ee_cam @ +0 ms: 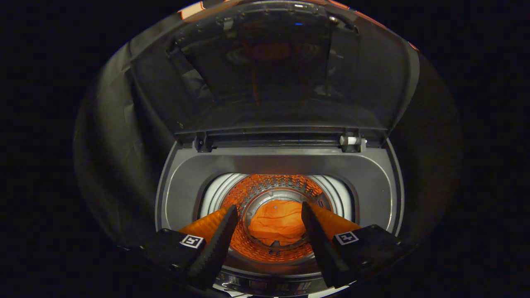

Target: Put the clothes into the washing machine and then close the washing machine lid.

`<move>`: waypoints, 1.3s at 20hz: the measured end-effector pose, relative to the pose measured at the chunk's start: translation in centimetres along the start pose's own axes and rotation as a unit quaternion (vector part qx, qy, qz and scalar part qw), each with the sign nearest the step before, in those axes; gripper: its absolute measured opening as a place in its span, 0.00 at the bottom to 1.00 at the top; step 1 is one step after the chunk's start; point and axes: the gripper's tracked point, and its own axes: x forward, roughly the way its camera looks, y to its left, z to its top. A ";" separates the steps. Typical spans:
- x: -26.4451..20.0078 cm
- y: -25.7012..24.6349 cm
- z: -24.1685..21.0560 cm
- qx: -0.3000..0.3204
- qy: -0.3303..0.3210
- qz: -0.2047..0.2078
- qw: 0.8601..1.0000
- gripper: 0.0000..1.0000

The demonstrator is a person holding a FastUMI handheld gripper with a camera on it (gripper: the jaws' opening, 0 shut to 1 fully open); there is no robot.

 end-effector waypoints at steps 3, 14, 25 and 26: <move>-1.7 0.3 1.4 0.006 -0.028 0.003 1.000 0.99; -7.1 1.3 10.6 -0.008 -0.166 0.009 0.986 0.99; -8.5 1.0 19.2 -0.011 -0.236 0.007 0.972 0.99; -7.9 1.0 19.9 -0.015 -0.237 0.007 0.971 0.99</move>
